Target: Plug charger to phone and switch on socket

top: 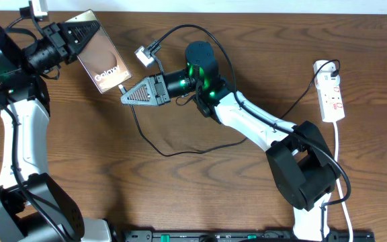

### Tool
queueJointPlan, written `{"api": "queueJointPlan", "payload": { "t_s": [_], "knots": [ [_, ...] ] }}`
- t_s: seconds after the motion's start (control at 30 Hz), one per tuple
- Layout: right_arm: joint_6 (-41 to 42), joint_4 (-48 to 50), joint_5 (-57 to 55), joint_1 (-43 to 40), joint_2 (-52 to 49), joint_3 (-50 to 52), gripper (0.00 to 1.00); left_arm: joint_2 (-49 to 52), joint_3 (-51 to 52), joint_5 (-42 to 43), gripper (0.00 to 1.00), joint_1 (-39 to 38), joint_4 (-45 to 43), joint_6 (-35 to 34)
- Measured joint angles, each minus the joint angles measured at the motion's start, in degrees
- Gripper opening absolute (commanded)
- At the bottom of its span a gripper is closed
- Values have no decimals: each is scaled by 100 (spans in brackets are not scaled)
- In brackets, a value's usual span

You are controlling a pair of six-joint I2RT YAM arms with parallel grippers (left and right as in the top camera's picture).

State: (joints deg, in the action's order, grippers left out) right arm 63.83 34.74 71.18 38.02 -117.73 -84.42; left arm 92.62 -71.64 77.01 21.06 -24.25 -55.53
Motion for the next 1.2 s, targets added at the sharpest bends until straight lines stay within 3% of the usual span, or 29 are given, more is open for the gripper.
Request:
{"api": "queueJointPlan", "payload": {
  "t_s": [1.2],
  "knots": [
    [0, 201, 92, 4, 0, 0, 1, 0, 0, 66, 7, -22, 2, 7]
  ]
}}
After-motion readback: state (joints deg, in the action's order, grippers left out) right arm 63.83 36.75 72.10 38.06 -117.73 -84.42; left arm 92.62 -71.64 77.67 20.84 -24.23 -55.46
